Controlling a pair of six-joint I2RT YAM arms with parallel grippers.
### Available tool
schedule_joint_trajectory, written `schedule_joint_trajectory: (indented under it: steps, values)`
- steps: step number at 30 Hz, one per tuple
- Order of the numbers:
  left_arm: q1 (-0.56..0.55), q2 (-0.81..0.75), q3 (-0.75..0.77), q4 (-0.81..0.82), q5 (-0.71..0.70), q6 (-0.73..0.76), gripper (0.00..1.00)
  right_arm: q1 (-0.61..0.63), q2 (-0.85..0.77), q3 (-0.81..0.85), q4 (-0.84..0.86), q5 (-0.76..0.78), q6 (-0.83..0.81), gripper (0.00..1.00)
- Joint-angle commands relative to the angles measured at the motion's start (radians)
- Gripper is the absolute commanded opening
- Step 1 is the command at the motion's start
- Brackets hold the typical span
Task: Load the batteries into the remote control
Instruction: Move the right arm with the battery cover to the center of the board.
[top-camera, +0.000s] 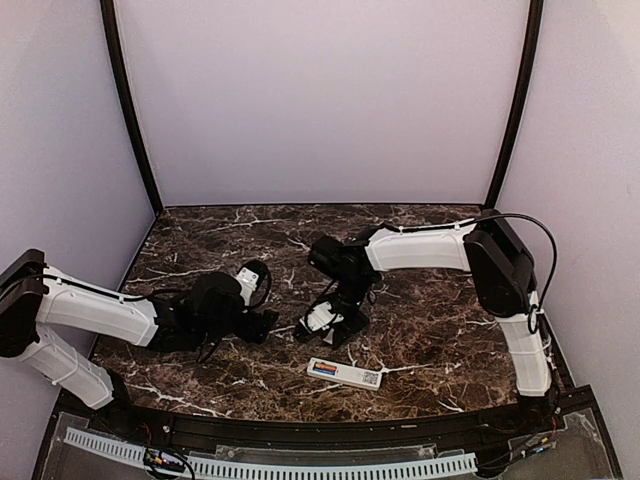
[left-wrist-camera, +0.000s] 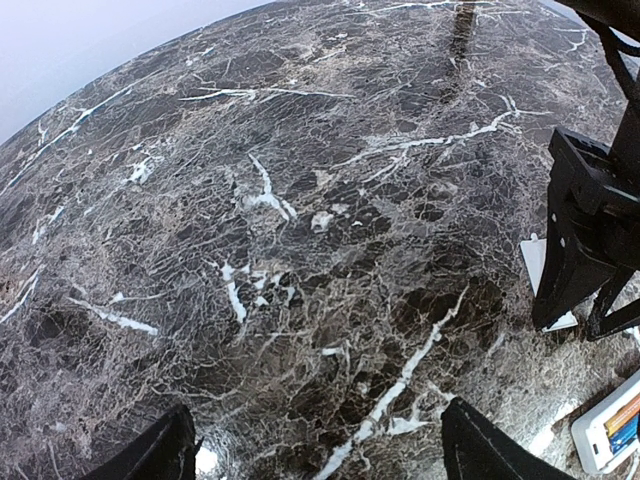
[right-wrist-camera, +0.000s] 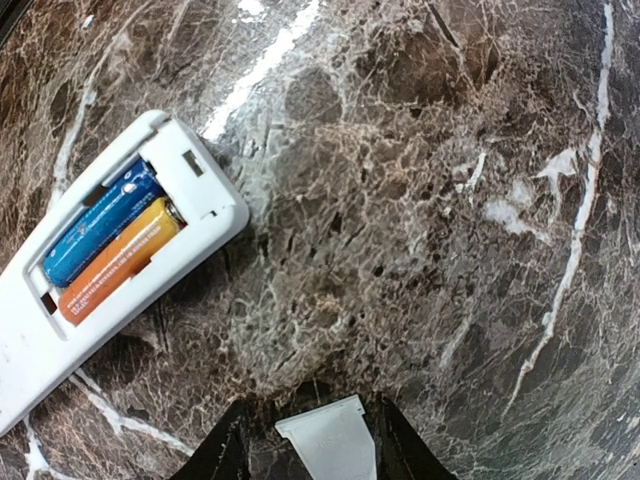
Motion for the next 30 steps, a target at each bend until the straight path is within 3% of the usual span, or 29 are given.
schedule_joint_trajectory:
  steps: [1,8,15,20,30]
  values:
    - [0.006,-0.02,0.004,-0.009,0.002,0.008,0.84,0.013,0.051,0.001,0.017,0.066,0.003,0.38]
    - [0.006,-0.019,0.003,-0.009,0.003,0.008,0.84,0.013,0.068,0.016,0.009,0.064,0.021,0.35]
    - [0.006,-0.021,0.001,-0.012,0.002,0.008,0.84,-0.017,0.117,0.085,-0.01,0.054,0.225,0.24]
    - [0.006,-0.019,0.004,-0.012,0.01,0.006,0.84,-0.028,0.096,0.005,0.032,0.104,0.334,0.18]
    - [0.007,-0.017,0.007,-0.011,0.017,0.004,0.84,-0.06,-0.021,-0.168,0.089,0.138,0.682,0.16]
